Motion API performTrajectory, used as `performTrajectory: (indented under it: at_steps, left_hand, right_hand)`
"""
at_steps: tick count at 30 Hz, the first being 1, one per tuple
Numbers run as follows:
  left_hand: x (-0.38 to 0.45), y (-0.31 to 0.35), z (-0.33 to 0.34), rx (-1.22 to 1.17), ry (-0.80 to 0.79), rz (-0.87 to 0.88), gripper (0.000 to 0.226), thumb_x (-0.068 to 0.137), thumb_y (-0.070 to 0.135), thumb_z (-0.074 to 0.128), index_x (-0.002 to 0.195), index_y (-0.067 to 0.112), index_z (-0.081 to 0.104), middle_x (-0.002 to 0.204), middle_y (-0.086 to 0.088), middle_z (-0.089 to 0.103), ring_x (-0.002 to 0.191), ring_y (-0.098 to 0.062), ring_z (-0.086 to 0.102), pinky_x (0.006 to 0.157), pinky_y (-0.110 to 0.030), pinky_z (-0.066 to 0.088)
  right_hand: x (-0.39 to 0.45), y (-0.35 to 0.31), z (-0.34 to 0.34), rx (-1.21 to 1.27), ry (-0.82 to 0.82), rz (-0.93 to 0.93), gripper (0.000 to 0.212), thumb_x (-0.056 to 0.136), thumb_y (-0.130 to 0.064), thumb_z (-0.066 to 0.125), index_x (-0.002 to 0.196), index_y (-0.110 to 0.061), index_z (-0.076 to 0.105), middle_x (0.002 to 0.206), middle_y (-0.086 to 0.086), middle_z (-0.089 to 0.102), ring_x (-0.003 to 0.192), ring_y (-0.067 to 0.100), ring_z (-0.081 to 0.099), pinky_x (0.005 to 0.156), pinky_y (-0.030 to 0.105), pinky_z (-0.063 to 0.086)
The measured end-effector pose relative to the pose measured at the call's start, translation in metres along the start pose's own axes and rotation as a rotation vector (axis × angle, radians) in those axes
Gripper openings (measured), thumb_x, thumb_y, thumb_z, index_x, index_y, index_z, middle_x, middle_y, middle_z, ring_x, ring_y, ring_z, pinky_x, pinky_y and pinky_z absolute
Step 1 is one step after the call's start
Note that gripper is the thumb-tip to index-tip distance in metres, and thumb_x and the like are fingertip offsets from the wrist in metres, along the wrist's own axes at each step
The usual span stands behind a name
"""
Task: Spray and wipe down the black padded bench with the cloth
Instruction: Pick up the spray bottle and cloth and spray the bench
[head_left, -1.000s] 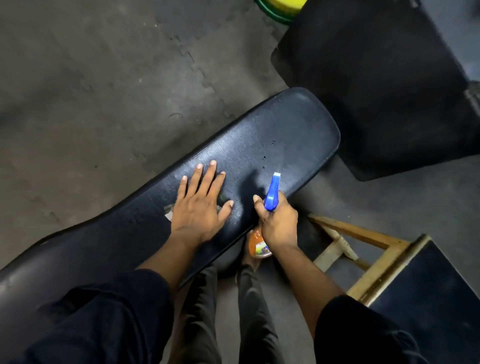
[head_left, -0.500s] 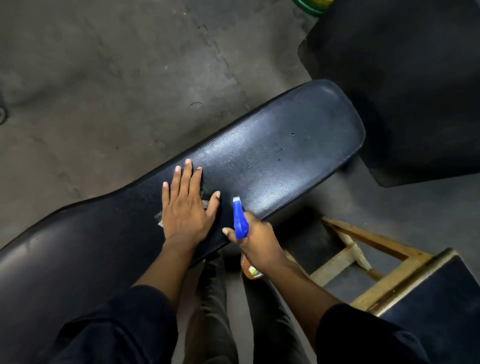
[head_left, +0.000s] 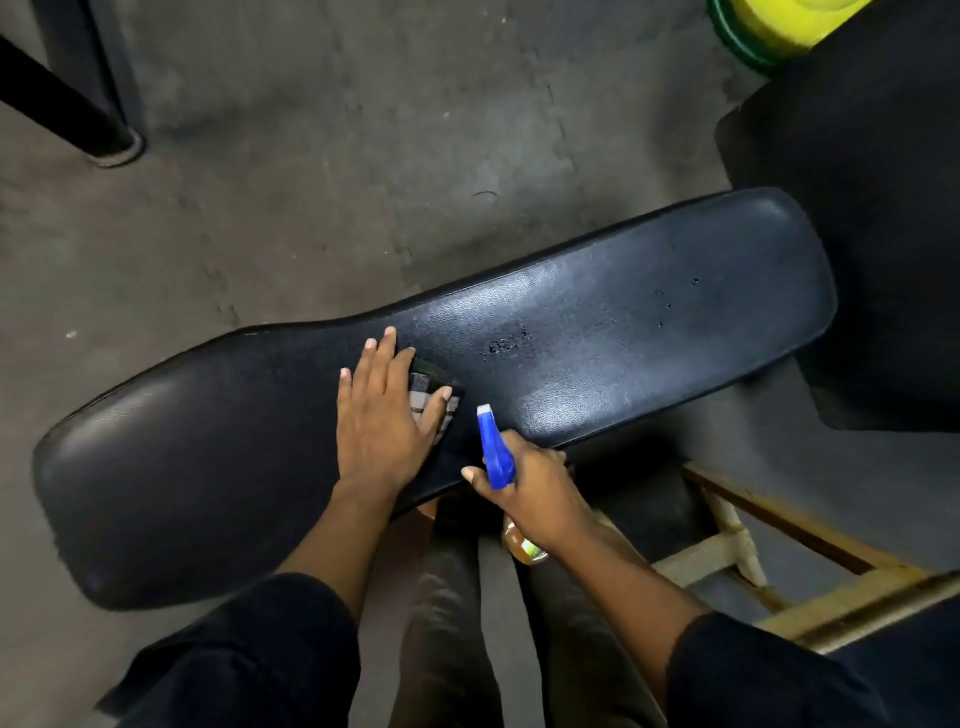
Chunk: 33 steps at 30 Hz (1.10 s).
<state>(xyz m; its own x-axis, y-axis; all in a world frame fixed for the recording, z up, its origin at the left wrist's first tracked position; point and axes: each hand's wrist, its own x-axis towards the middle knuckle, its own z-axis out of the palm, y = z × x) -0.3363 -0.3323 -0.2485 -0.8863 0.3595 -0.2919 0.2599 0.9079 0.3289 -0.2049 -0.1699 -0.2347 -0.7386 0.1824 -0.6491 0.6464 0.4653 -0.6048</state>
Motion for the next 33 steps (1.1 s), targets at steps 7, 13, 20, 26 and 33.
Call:
performTrajectory:
  at_steps: [7, 13, 20, 26, 33]
  left_hand:
    - [-0.004, -0.013, -0.016, -0.008, -0.012, -0.002, 0.059, 0.087, 0.067, 0.072, 0.126, 0.024, 0.063, 0.140, 0.001, 0.061, 0.131, -0.029, 0.056, 0.107, -0.050, 0.046]
    - [-0.010, -0.046, -0.029, -0.169, -0.153, -0.158, 0.040, 0.092, 0.055, 0.075, 0.118, 0.026, 0.062, 0.112, -0.001, 0.072, 0.104, -0.031, 0.068, 0.087, -0.045, 0.054]
    - [-0.041, -0.081, -0.038, -0.412, -0.182, -0.300, 0.022, 0.095, 0.031, 0.080, 0.107, 0.017, 0.068, 0.109, -0.007, 0.058, 0.097, -0.032, 0.064, 0.088, -0.041, 0.053]
    - [-0.052, -0.077, -0.041, -0.590, -0.127, -0.379, 0.020, 0.100, 0.031, 0.073, 0.105, 0.025, 0.055, 0.088, -0.001, 0.066, 0.080, -0.024, 0.064, 0.071, -0.031, 0.042]
    - [-0.062, -0.066, -0.024, -0.625, -0.090, -0.512, 0.022, 0.100, 0.038, 0.071, 0.100, 0.034, 0.049, 0.079, 0.010, 0.062, 0.069, -0.012, 0.059, 0.067, -0.029, 0.042]
  right_hand:
    - [0.007, -0.037, 0.012, -0.034, -0.020, 0.065, 0.037, 0.095, -0.056, 0.073, 0.088, -0.032, 0.046, 0.080, 0.000, 0.060, 0.092, 0.038, 0.065, 0.075, 0.039, 0.049]
    - [0.011, -0.079, 0.011, -0.011, 0.038, 0.008, 0.035, 0.095, -0.055, 0.072, 0.118, -0.032, 0.059, 0.090, 0.003, 0.073, 0.091, 0.032, 0.066, 0.083, 0.041, 0.057]
    - [0.019, -0.165, -0.018, 0.041, 0.327, -0.266, 0.041, 0.087, -0.058, 0.061, 0.117, -0.030, 0.057, 0.077, -0.012, 0.066, 0.069, 0.014, 0.059, 0.062, 0.014, 0.040]
    - [0.019, -0.210, -0.027, 0.243, 0.310, -0.424, 0.040, 0.096, -0.019, 0.073, 0.133, -0.022, 0.060, 0.083, -0.003, 0.073, 0.069, 0.009, 0.067, 0.067, -0.002, 0.041]
    - [0.018, -0.202, -0.017, 0.153, 0.234, -0.415, 0.051, 0.094, -0.031, 0.079, 0.138, -0.022, 0.056, 0.094, -0.013, 0.077, 0.093, 0.005, 0.074, 0.085, 0.008, 0.049]
